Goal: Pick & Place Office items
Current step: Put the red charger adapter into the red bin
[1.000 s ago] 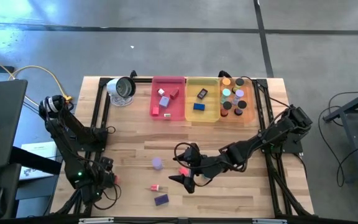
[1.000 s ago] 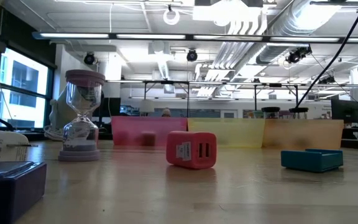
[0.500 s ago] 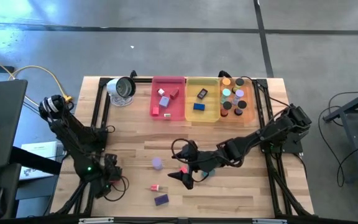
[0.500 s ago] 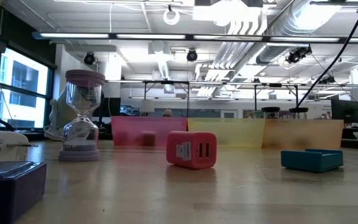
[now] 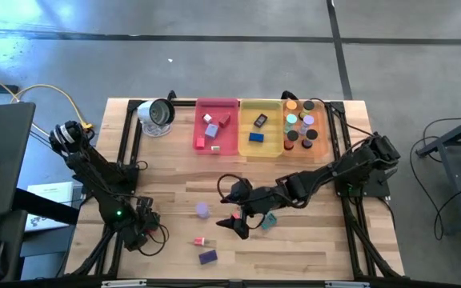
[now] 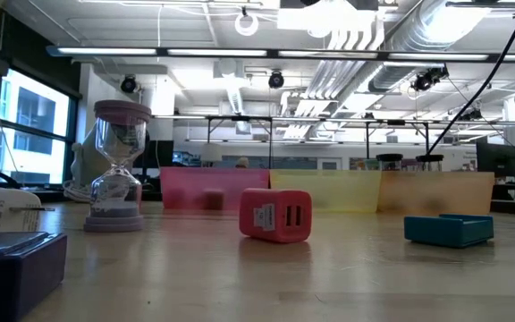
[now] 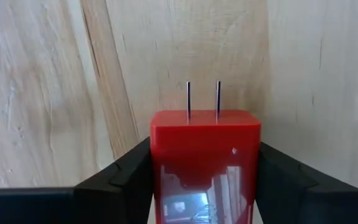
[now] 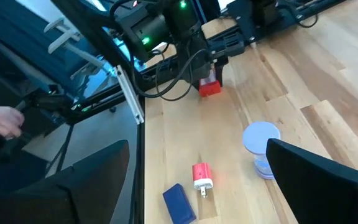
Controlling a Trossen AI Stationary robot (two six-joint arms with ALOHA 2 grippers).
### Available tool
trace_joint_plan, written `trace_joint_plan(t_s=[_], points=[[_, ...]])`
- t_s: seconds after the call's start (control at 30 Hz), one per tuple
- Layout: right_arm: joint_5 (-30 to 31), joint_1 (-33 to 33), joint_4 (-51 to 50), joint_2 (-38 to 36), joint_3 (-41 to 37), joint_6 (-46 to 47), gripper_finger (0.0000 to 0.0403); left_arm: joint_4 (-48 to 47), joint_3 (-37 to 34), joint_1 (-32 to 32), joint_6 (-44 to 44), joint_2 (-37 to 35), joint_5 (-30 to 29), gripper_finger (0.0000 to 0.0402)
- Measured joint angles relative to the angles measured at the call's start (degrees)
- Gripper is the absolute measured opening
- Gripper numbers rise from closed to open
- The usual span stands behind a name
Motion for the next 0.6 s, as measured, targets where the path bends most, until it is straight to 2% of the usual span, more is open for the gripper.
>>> trace_joint_plan(t_s=[0.13, 0.33, 0.6], points=[[-4.5, -1.64, 0.0, -0.1, 0.0, -1.32, 0.0369, -0.05, 0.0, 1.01, 0.17, -0.26, 1.23, 0.0201], [-6.06, -2.93, -0.98, -2.19, 0.0, -5.1, 0.0369, -4.92, 1.91, 4.28, 1.38, -4.72, 7.54, 0.0201], [2.99, -2.77, -9.27, -7.91, 0.02, -10.57, 0.0369, -19.04, 10.99, 14.83, 10.27, -13.52, 9.35, 0.0212]])
